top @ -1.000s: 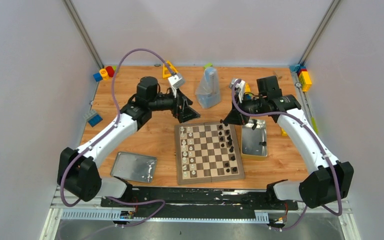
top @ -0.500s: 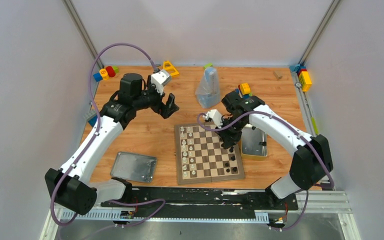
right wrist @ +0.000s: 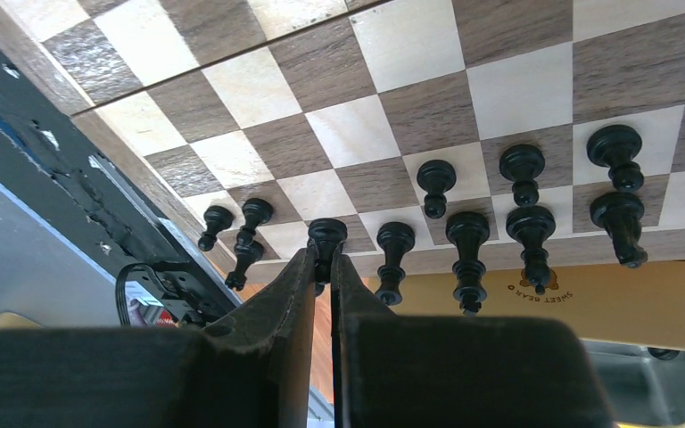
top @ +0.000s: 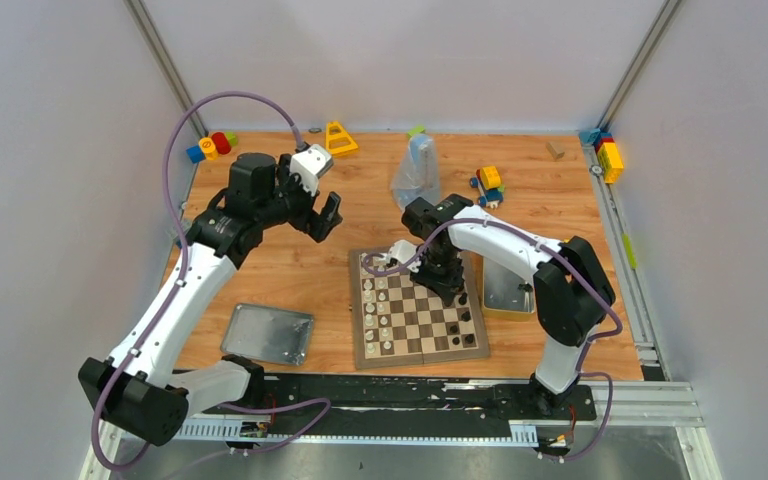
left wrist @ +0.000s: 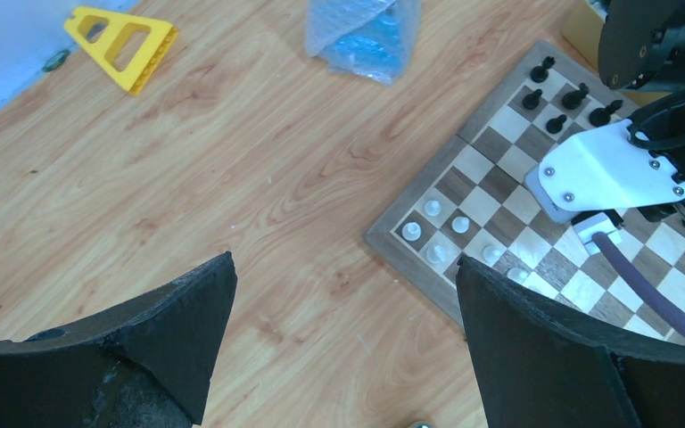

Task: Set up the chess pieces on the board
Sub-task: Place the chess piece on the chessboard.

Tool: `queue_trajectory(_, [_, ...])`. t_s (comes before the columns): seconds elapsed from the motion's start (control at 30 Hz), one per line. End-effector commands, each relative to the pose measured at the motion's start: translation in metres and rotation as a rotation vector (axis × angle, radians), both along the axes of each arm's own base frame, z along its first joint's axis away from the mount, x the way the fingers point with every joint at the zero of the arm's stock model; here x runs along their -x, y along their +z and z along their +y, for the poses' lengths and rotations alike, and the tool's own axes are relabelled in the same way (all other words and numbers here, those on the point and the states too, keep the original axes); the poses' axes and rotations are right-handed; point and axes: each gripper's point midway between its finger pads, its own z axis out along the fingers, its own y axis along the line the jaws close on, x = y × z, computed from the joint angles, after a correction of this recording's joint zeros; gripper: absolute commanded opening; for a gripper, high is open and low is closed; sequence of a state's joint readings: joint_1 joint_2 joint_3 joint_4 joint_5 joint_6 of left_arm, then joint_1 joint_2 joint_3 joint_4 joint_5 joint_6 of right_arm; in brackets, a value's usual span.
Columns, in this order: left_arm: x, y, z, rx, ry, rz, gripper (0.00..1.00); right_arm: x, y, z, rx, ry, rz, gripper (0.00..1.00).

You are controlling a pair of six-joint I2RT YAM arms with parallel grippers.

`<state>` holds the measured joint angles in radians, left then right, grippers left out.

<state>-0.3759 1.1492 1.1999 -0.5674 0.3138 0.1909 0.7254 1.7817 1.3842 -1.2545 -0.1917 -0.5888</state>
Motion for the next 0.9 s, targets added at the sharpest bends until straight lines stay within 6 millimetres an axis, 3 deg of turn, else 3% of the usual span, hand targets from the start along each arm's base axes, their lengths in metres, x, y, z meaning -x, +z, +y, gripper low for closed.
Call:
queue_trajectory(0.0, [-0.005, 0.023, 0.018, -0.038, 0.061, -0.085, 1.00, -0.008, 0.001, -0.004, 0.075, 0.013, -0.027, 0.00])
queue_trajectory(0.87, [-0.005, 0.025, 0.018, -0.039, 0.054, -0.096, 1.00, -0.017, -0.020, 0.005, 0.103, 0.015, -0.019, 0.00])
